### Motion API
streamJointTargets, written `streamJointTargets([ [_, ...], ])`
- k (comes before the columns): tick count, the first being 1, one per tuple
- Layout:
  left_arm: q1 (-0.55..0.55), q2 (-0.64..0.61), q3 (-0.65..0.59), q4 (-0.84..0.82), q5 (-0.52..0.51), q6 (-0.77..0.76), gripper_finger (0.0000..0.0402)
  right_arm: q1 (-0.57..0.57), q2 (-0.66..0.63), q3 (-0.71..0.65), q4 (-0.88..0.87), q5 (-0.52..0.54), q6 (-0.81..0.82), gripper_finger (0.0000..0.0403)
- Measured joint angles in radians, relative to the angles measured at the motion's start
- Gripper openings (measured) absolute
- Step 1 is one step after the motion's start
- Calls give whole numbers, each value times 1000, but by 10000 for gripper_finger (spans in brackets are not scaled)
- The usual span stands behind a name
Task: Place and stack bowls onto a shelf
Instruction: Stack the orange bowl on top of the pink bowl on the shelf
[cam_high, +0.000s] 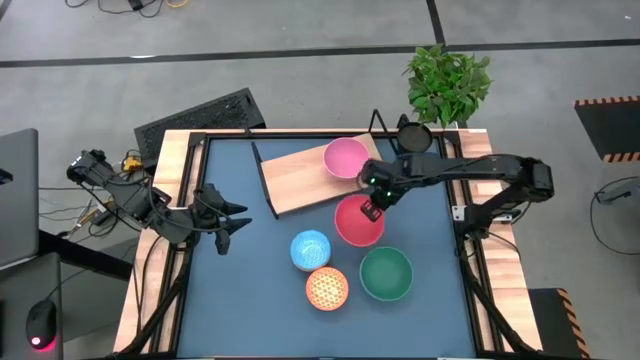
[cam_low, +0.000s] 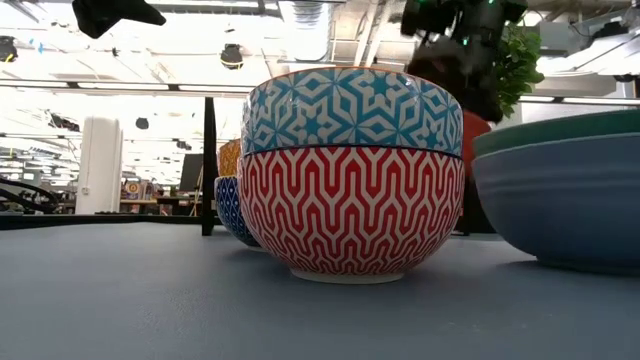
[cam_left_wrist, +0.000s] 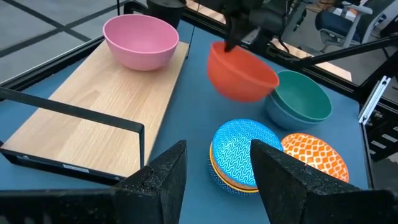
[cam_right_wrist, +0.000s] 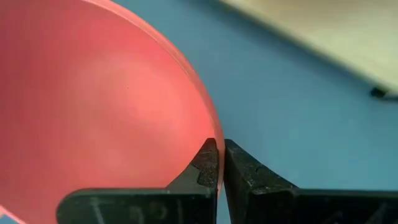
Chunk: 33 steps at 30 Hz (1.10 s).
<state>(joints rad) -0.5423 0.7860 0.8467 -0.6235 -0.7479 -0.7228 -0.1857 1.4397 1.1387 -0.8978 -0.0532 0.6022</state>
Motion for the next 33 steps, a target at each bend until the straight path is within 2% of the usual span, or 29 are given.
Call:
streamJointTargets([
  [4,0,0,0,0,0,0,162,-43,-51,72,1,-1,-1,28],
  [8,0,0,0,0,-11,0,162,-121,-38,208,-46,-1,-34,28],
  [16,0,0,0,0,-25,3,162,-283,175,575,-275,0,-232,28],
  [20,0,0,0,0,-24,-2,162,-346,296,713,-359,0,-310,28],
  [25,0,0,0,0,-23,-6,162,-401,409,793,-404,0,-366,28],
  [33,0,0,0,-4,-23,-7,162,-461,510,796,-429,-15,-404,28],
])
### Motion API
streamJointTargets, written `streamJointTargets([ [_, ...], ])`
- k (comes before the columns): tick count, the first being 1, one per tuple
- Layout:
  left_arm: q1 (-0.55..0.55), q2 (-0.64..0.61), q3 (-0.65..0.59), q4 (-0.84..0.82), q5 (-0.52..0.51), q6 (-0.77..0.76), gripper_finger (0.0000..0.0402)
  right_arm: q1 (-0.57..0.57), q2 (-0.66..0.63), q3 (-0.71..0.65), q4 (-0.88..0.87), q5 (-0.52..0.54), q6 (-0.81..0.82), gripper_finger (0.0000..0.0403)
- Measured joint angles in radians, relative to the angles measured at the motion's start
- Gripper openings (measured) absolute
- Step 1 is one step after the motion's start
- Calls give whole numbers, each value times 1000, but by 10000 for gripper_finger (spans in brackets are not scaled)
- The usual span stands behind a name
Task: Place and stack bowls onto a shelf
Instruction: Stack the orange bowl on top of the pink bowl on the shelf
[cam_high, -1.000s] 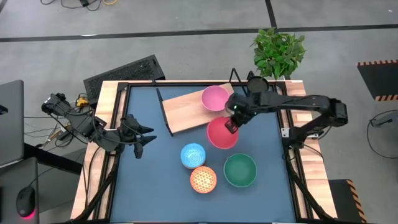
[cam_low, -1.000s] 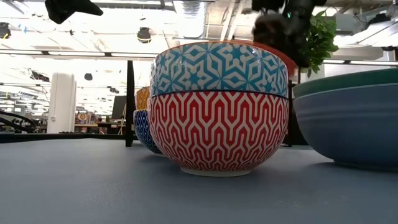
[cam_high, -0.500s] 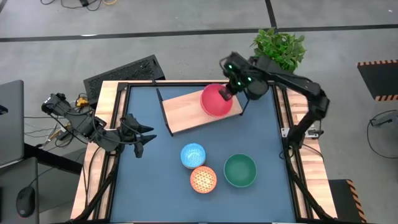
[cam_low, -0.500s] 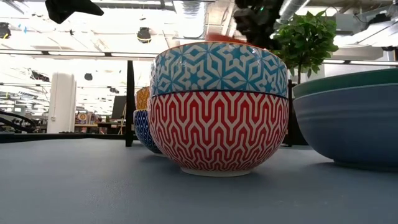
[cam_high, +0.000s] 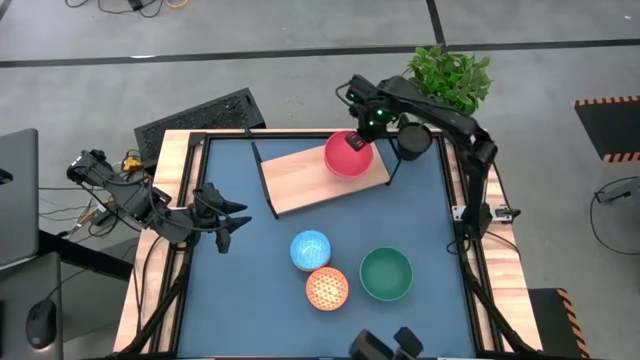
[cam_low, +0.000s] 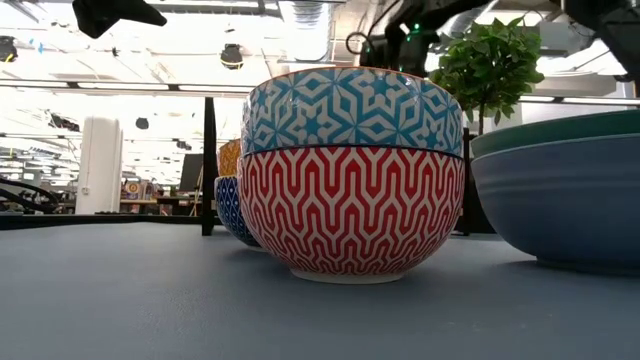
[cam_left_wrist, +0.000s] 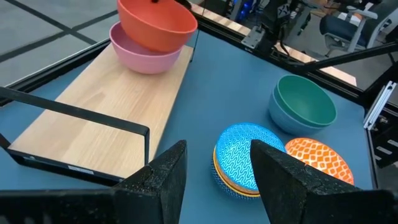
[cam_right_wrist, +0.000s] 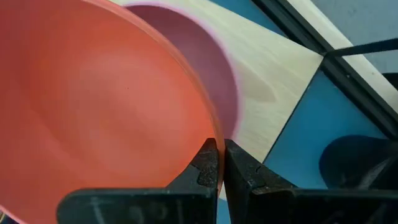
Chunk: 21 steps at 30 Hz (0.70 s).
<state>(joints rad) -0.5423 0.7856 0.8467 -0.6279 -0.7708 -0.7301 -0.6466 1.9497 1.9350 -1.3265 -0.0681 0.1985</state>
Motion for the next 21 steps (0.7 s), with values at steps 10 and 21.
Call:
streamJointTargets([
  [10,0,0,0,-12,-1,-1,162,-46,19,0,14,-42,-25,28],
  [21,0,0,0,-12,-1,-1,162,-52,19,0,47,-42,-73,77],
])
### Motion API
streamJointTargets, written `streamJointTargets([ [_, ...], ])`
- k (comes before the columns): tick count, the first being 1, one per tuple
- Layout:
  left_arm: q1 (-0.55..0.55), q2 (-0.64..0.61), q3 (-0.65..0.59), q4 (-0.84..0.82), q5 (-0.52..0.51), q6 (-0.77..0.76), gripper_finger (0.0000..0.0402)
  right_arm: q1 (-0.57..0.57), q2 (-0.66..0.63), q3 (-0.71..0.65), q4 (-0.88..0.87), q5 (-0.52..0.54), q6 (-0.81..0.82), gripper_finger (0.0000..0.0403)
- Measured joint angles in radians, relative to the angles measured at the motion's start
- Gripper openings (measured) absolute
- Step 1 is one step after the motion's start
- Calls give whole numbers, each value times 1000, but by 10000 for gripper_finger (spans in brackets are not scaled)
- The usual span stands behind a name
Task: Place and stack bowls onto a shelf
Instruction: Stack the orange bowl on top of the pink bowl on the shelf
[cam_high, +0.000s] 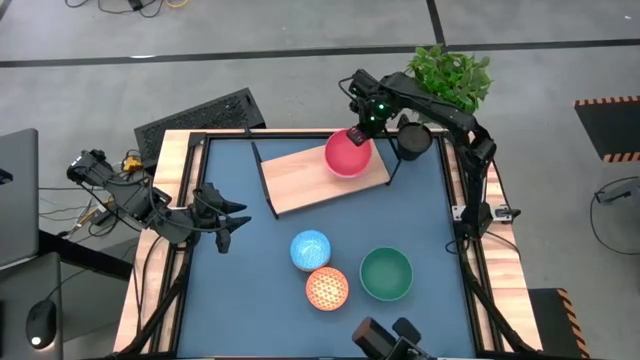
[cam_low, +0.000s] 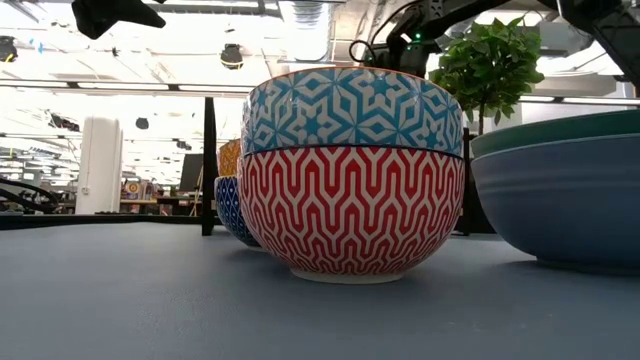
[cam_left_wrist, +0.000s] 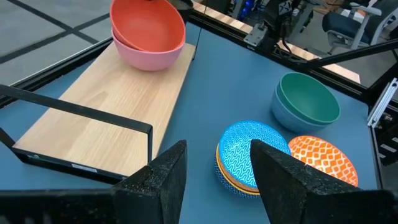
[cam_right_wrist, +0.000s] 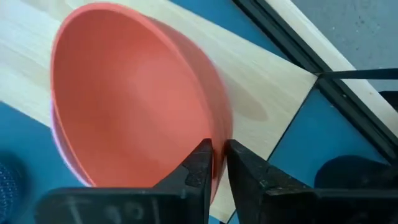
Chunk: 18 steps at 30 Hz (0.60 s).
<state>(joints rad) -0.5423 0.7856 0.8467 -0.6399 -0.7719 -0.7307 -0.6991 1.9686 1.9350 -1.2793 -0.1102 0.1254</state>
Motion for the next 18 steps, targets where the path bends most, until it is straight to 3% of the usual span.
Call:
streamJointTargets([
  [9,0,0,0,0,-1,0,162,4,-6,0,4,-28,-30,85],
  [18,0,0,0,-1,-2,0,162,7,-95,0,103,-20,-30,87],
])
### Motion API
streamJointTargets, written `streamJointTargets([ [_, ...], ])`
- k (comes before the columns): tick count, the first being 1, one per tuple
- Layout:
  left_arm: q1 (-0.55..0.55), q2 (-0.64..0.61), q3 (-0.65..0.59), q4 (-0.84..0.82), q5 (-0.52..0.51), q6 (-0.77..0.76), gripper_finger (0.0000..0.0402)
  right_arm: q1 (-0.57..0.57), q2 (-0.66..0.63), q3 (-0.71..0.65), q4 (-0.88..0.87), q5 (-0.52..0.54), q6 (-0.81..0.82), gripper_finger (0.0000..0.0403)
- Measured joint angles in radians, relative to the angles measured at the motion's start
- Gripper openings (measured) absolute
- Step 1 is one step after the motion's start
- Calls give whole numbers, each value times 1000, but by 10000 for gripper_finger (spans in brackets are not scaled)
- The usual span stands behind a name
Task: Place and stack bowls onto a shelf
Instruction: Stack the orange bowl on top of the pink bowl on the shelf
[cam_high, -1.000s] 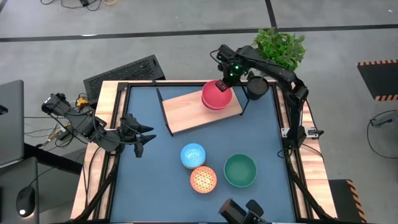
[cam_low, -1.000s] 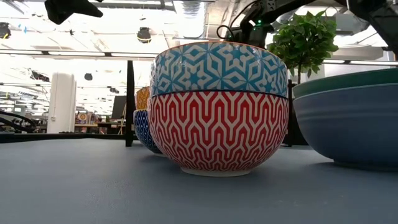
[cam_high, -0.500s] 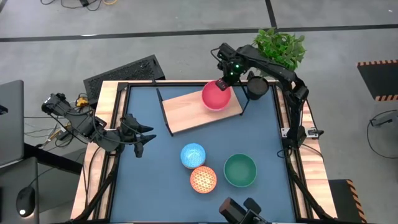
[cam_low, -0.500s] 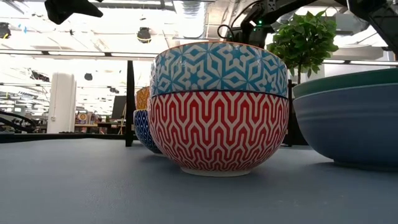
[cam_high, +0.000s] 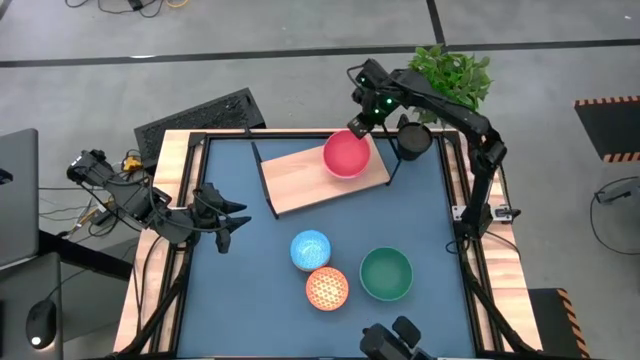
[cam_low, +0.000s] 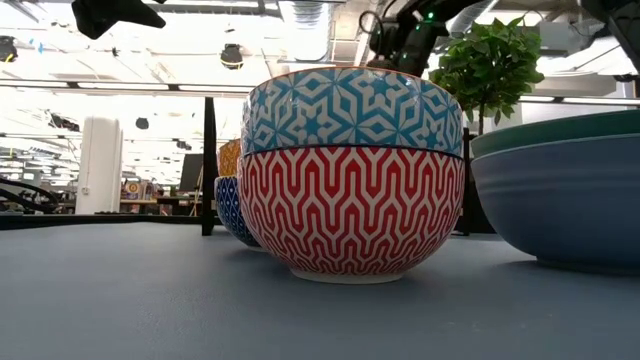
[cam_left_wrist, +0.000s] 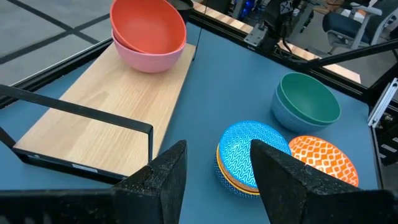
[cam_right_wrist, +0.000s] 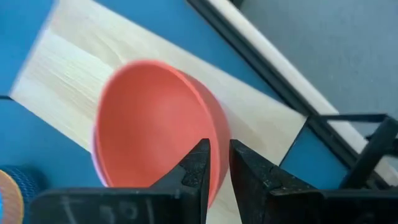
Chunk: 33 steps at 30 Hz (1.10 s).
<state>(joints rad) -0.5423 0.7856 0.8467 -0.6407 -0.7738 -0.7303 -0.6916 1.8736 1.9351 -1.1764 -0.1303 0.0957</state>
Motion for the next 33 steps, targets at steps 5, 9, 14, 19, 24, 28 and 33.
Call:
streamJointTargets([
  [5,0,0,0,0,0,0,162,11,-9,1,-1,0,8,55],
  [9,0,0,0,-1,0,0,162,24,14,1,9,4,1,17],
  [14,0,0,0,-2,0,0,162,30,52,1,-4,23,1,25],
  [19,0,0,0,-8,0,0,162,20,82,-1,-13,34,1,18],
  [24,0,0,0,-8,0,0,162,16,78,0,11,34,21,25],
  [28,0,0,0,-10,0,-12,162,16,78,0,-20,45,32,22],
  [33,0,0,0,-30,1,-32,162,47,50,0,5,126,36,19],
])
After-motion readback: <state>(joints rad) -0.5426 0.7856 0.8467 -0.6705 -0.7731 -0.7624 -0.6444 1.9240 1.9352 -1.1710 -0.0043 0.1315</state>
